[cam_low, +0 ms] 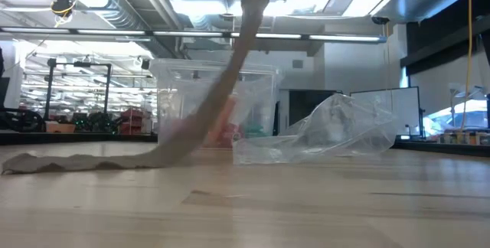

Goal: Roll bandage
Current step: Roll the brown bandage

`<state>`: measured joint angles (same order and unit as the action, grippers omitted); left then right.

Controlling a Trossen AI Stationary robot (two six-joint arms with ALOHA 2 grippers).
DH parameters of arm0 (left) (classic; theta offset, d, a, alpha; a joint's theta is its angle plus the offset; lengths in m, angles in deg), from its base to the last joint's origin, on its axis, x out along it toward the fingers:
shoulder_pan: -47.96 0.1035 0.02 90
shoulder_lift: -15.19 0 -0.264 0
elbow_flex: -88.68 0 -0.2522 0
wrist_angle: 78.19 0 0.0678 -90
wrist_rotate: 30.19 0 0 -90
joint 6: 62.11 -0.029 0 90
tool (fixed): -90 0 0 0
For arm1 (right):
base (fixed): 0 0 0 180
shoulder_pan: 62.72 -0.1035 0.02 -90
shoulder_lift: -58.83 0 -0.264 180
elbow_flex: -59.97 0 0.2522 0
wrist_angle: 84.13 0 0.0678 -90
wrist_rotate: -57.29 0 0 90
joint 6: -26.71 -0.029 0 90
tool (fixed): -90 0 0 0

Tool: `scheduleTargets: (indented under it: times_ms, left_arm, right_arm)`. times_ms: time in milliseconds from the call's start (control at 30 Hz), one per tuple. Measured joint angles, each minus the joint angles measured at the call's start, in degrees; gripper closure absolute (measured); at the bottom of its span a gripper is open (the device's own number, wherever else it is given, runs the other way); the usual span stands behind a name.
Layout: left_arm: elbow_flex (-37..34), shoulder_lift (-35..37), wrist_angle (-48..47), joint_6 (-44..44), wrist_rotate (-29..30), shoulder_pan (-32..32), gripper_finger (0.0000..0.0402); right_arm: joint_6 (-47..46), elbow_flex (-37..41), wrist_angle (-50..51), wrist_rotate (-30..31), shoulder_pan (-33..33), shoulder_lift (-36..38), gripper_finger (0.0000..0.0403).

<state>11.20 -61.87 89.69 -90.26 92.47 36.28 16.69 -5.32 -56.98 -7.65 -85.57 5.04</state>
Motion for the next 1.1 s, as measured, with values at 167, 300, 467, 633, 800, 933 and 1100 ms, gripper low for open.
scheduleTargets:
  times_ms: [167, 300, 467, 633, 800, 933, 1100]
  left_arm:
    - [-0.32, -1.15, -2.47, 2.16, 0.16, -0.97, 0.0401]
    - [-0.27, -2.47, -1.99, 3.74, 0.14, -2.8, 0.0402]
    - [-0.3, -4.74, -2.42, 2.82, -0.04, -4.37, 0.0401]
    - [-0.3, -7.03, -1.31, -0.11, -0.07, -4.26, 0.0401]
    - [-0.32, -7.19, -1.05, -1.88, -0.02, -3.92, 0.0401]
    - [-0.32, -7.21, -1.19, -3.22, -0.06, -3.98, 0.0401]
    - [-0.32, -7.21, -1.05, -4.06, -1.73, -3.69, 0.0401]
  right_arm:
    - [1.22, 5.09, -7.78, 2.35, 0.0, -2.19, 0.0173]
    - [2.93, 10.83, -17.82, 4.53, 0.29, -2.42, 0.0173]
    - [5.56, 15.62, -26.96, 3.28, 3.61, -2.59, 0.0173]
    - [7.49, 16.77, -30.49, -6.74, 7.34, -4.62, 0.0173]
    - [7.12, 16.79, -30.42, -15.19, 7.85, -5.1, 0.0173]
    - [4.66, 16.79, -30.35, -15.61, 7.89, -4.98, 0.0173]
    - [4.64, 16.77, -35.33, -13.93, 7.91, -8.45, 0.0173]
